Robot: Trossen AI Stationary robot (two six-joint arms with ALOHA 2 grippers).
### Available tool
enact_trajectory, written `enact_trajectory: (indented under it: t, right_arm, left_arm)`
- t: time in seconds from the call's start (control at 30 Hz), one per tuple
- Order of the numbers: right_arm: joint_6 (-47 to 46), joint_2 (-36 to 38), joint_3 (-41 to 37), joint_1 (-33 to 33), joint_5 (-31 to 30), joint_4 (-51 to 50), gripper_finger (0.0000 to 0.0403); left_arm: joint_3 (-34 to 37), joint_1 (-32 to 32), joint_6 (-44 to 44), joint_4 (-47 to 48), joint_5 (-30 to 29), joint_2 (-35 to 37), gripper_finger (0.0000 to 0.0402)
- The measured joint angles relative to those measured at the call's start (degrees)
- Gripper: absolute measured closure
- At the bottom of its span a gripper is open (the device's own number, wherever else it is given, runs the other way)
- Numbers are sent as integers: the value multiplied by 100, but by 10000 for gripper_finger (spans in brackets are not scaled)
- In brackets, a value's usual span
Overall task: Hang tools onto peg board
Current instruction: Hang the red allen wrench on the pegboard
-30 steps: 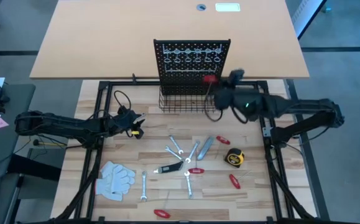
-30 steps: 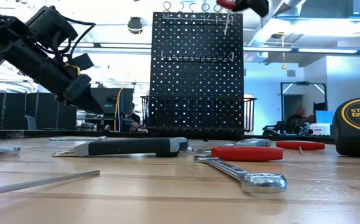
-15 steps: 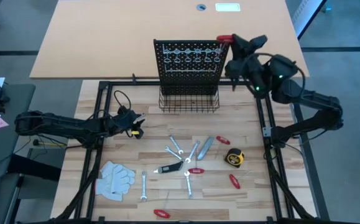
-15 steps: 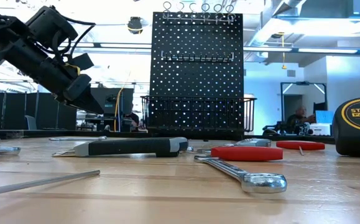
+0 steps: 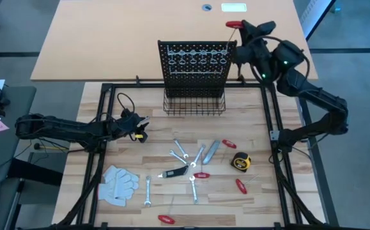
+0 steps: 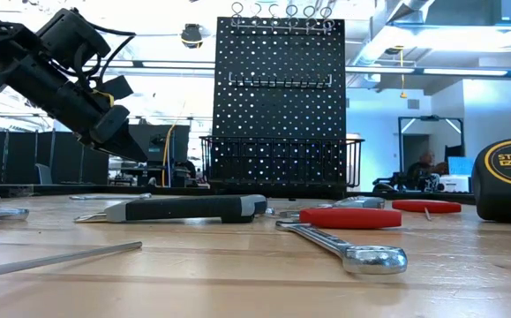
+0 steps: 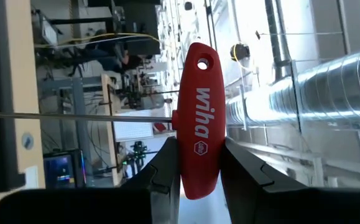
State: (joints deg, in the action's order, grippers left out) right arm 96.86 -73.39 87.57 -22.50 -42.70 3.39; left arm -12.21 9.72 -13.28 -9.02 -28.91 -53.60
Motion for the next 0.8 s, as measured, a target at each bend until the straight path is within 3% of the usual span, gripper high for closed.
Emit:
enact_trajectory:
  t: [0.8]
  right_arm:
    - [-98, 40, 0, 186, 99, -251, 313]
  left_arm:
    - [0, 2, 2, 7, 1, 2, 263]
